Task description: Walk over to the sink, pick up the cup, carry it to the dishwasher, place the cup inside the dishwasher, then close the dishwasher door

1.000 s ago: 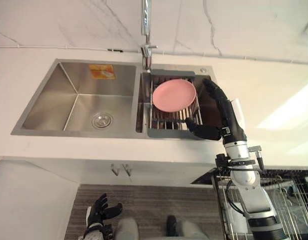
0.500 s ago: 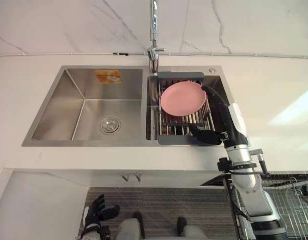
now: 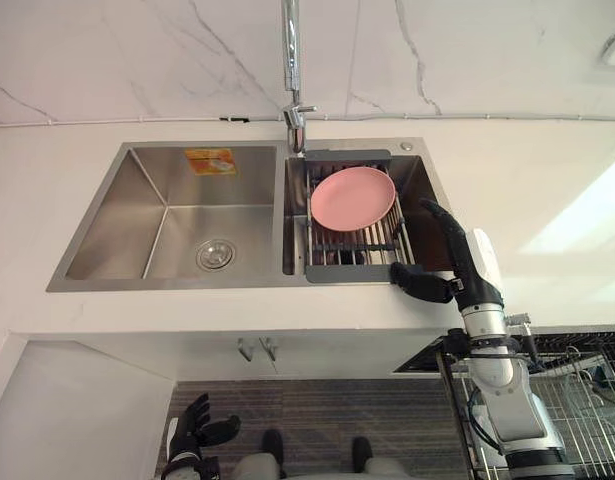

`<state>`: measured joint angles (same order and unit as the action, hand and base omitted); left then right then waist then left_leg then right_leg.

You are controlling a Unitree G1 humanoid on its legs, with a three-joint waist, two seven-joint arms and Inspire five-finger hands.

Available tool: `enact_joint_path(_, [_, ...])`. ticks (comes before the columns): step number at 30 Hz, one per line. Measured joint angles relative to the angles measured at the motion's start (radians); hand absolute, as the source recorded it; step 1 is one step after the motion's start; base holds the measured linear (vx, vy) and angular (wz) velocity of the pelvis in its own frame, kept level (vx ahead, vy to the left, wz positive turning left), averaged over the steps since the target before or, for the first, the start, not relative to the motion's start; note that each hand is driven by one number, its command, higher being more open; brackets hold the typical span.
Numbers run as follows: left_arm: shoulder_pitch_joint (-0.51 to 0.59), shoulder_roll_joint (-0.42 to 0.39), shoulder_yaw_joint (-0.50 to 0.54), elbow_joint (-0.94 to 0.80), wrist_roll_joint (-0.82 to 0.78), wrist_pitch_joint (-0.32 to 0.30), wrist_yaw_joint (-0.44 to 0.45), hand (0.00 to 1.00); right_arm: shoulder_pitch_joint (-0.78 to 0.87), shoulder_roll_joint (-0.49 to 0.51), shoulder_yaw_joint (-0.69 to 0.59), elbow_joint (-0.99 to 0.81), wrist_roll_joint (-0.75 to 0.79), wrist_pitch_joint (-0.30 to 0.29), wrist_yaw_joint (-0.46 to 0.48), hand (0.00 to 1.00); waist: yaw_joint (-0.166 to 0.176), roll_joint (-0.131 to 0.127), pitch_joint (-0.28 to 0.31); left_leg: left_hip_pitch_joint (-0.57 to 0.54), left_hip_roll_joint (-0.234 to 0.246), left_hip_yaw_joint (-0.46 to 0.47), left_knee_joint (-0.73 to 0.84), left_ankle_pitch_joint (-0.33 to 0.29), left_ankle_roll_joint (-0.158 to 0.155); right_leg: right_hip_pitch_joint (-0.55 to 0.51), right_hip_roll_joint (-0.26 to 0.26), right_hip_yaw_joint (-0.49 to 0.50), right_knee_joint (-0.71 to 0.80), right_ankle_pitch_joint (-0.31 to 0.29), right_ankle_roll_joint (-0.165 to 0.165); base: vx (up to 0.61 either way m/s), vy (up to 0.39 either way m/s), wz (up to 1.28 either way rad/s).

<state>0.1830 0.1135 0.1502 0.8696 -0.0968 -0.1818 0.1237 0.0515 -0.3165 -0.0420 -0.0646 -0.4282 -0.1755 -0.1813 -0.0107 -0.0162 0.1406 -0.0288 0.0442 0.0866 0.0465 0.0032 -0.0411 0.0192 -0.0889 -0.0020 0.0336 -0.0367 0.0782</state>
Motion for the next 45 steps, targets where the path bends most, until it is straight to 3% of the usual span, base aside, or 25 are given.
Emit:
enact_joint_path(12, [0.052,0.0,0.001,0.0,-0.003,0.004,-0.016,0.9,-0.022,-0.048,-0.03,0.006,0.037,0.008,-0.006,0.9,0.024,-0.02,-0.009,0.001,-0.004,-0.017,-0.012,0.009,-0.001,0.001,-0.008,-0.018,0.003,-0.004,0.004,-0.01,0.0,0.04])
enact_joint_path(21, [0.053,0.012,0.001,-0.003,-0.006,0.003,-0.016,0.9,-0.188,-0.12,0.034,0.131,0.027,0.011,-0.004,0.9,0.046,-0.05,0.015,-0.032,-0.015,-0.029,-0.006,0.014,0.008,-0.022,-0.018,-0.029,0.01,-0.006,0.008,0.01,0.006,0.04])
enact_joint_path(35, [0.032,0.013,0.001,-0.017,-0.042,-0.002,-0.013,0.9,-0.417,-0.216,0.131,0.327,-0.2,0.069,-0.017,0.9,0.073,-0.053,0.103,-0.078,-0.029,-0.058,0.032,0.008,0.018,-0.044,-0.032,-0.058,0.031,-0.015,0.016,-0.01,0.006,0.06])
enact_joint_path(45, [0.014,0.012,0.0,-0.043,-0.043,-0.012,-0.006,0.9,-0.54,-0.229,0.164,0.393,-0.294,0.109,-0.037,0.9,0.079,-0.054,0.129,-0.097,-0.028,-0.065,0.044,0.007,0.019,-0.055,-0.031,-0.064,0.036,-0.015,0.016,-0.01,-0.002,0.01])
